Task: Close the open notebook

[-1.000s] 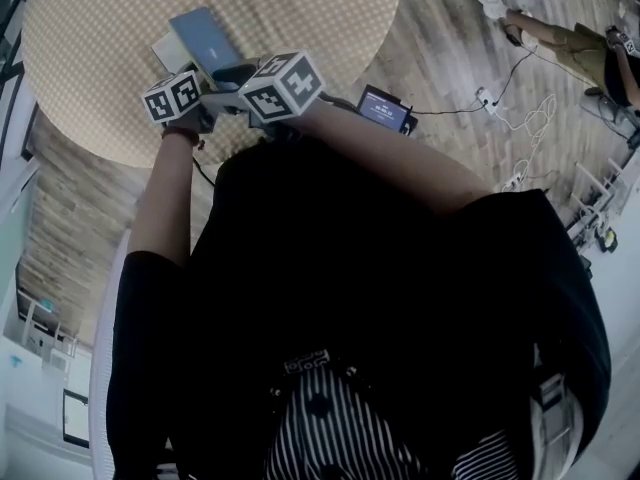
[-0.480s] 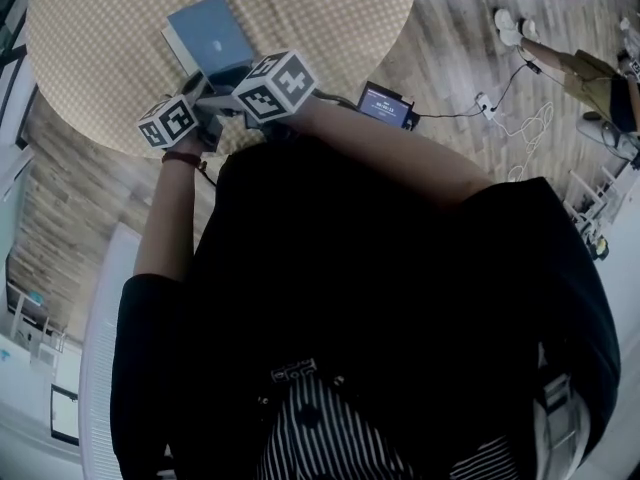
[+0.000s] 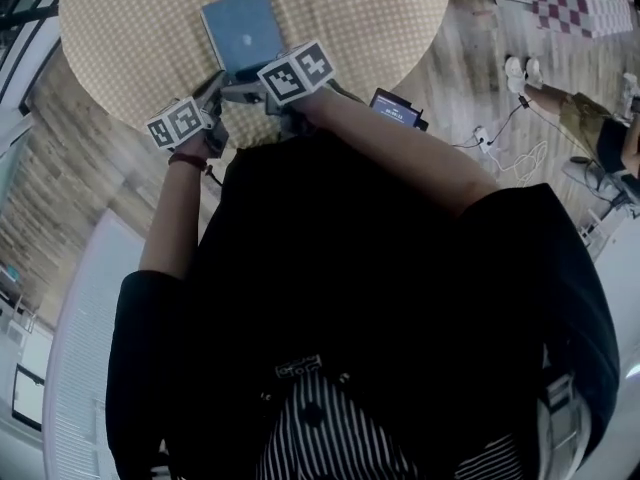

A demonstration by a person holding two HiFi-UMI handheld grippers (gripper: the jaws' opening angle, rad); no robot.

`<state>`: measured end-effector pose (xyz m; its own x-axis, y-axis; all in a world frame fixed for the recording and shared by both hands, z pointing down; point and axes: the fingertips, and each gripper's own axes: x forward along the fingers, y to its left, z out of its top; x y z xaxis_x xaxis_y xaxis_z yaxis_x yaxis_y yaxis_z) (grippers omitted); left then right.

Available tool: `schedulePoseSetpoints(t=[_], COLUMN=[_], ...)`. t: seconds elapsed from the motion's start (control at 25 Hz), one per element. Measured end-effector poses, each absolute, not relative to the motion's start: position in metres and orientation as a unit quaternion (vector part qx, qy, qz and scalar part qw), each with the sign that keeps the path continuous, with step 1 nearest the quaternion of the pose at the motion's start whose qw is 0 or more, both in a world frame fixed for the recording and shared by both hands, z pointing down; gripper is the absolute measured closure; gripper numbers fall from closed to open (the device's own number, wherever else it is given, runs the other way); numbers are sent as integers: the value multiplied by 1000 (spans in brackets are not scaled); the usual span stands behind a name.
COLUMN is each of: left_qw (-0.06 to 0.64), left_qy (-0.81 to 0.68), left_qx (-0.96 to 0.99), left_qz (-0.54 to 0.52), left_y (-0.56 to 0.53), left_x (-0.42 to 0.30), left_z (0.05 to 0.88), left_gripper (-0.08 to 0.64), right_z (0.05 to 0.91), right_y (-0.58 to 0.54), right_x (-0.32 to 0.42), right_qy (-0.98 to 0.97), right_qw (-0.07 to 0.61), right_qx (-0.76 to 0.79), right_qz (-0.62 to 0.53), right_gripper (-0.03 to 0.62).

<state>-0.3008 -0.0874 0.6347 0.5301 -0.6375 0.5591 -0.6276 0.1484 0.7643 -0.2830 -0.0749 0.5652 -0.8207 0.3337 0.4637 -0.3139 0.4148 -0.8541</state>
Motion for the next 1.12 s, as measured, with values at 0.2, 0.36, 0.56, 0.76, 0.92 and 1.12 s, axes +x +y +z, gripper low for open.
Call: schedulePoseSetpoints(t=[0.2, 0.36, 0.56, 0.76, 0.92, 1.12], left_qw=[605, 609, 599, 569, 484, 432], left_qy=[-504, -523, -527, -523, -527, -504], left_qx=[616, 596, 602, 634, 696, 744], left_qz=[-21, -23, -16, 6, 62, 71], left_y=[-48, -24, -24, -55, -100, -138], left_x=[-329, -335, -317, -283, -256, -206], left_z=[628, 625, 613, 587, 545, 508], left_gripper=[557, 557, 557, 557, 557, 557], right_z=[580, 588, 594, 577, 529, 491], right_y=[-60, -54, -54, -72, -114, -150], right_x=[-285, -276, -260, -234, -211, -169], right_qy=[-777, -784, -785, -802, -865, -902], right_qw=[352, 390, 407, 379, 313, 275], right_qx=[-10, 1, 6, 21, 54, 109], right_qz=[522, 482, 467, 462, 389, 315], right_gripper=[399, 525, 589, 589, 591, 591])
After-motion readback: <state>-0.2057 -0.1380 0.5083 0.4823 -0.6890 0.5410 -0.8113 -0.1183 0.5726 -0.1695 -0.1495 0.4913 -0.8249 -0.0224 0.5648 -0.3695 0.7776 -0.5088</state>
